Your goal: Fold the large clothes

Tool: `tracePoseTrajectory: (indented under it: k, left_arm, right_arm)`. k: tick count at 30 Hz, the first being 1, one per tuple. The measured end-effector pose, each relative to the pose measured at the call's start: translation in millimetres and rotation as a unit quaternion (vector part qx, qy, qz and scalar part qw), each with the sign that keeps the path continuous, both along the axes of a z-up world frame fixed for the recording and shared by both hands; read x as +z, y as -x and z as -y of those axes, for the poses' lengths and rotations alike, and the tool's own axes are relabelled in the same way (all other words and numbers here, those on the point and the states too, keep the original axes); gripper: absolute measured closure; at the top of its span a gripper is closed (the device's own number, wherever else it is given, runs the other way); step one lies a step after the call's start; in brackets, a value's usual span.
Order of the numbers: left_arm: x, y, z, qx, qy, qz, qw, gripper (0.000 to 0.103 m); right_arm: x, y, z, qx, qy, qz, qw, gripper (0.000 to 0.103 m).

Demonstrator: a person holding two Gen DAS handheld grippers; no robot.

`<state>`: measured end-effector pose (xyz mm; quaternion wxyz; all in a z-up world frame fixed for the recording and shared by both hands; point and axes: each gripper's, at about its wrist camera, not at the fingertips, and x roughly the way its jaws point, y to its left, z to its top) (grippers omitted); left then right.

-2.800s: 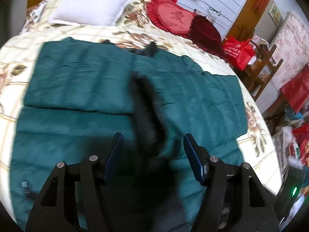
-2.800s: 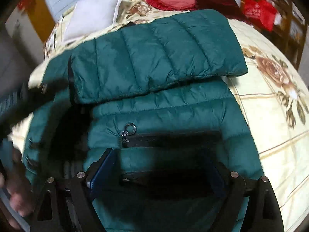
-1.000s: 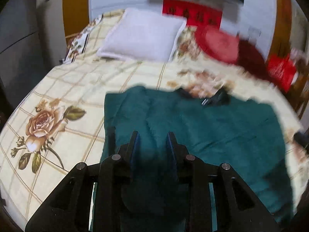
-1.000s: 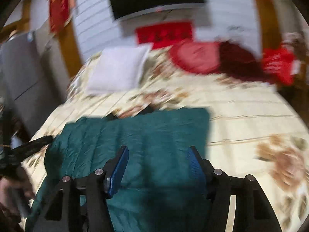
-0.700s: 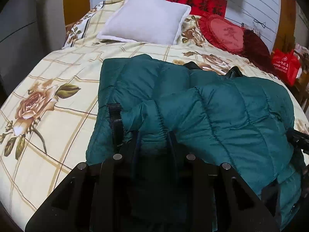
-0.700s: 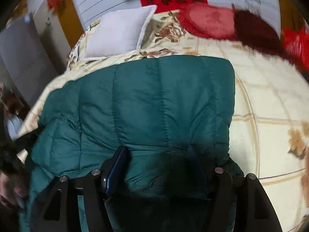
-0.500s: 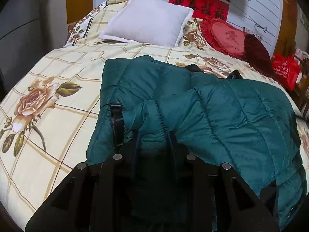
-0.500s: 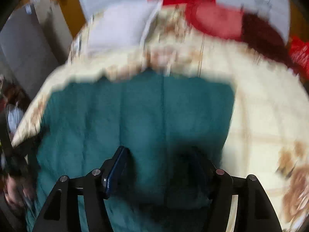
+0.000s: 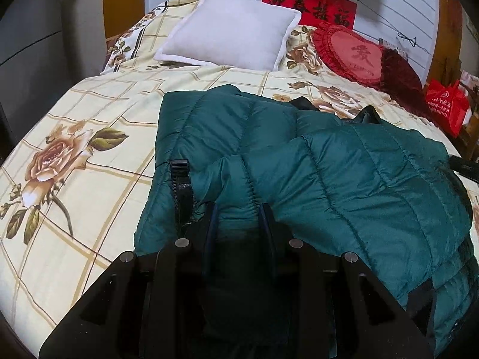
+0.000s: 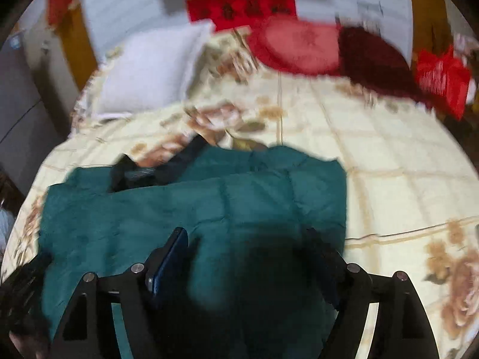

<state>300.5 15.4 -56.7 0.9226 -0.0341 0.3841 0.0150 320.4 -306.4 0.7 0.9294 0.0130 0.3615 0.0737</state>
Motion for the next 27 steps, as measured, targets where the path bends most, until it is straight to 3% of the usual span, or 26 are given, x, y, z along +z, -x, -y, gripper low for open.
tracePoseTrajectory:
  k: [2, 3, 5, 7, 11, 14, 18, 23, 27]
  left_arm:
    - [0, -1, 1, 0.001, -0.004, -0.001, 1.0000, 0.075]
    - [1, -3, 2, -0.001, -0.009, -0.004, 0.9999, 0.075]
    - [7, -6, 5, -0.011, -0.025, -0.017, 0.9995, 0.075]
    - [21, -2, 4, -0.024, -0.044, -0.033, 0.9982, 0.075]
    - [59, 34, -15, -0.029, -0.059, -0.002, 0.9979, 0.073]
    - [68, 75, -42, -0.022, -0.057, -0.006, 0.9981, 0.025]
    - [62, 129, -70, -0.024, -0.045, -0.022, 0.9985, 0.025]
    - [52, 185, -104, -0.006, 0.011, -0.054, 0.9984, 0.025]
    - [45, 222, -115, -0.008, 0.050, -0.067, 0.9965, 0.025]
  right_arm:
    - [-1, 22, -5, 0.041, -0.024, 0.001, 0.999, 0.020]
    - [-15, 26, -9, 0.059, -0.017, -0.036, 0.997, 0.012]
    - [-37, 34, -17, 0.047, 0.054, -0.079, 0.994, 0.012]
    - [-27, 47, -16, 0.036, 0.046, -0.062, 0.996, 0.012]
    - [15, 96, 8, 0.018, 0.014, -0.020, 1.000, 0.012]
    - [27, 134, 32, 0.013, 0.013, -0.037, 0.999, 0.012]
    - [20, 191, 64, -0.014, 0.031, -0.083, 0.996, 0.012]
    - [-13, 267, 98, -0.038, -0.020, -0.121, 0.992, 0.012]
    - [-40, 306, 112, -0.051, -0.095, -0.129, 0.986, 0.012]
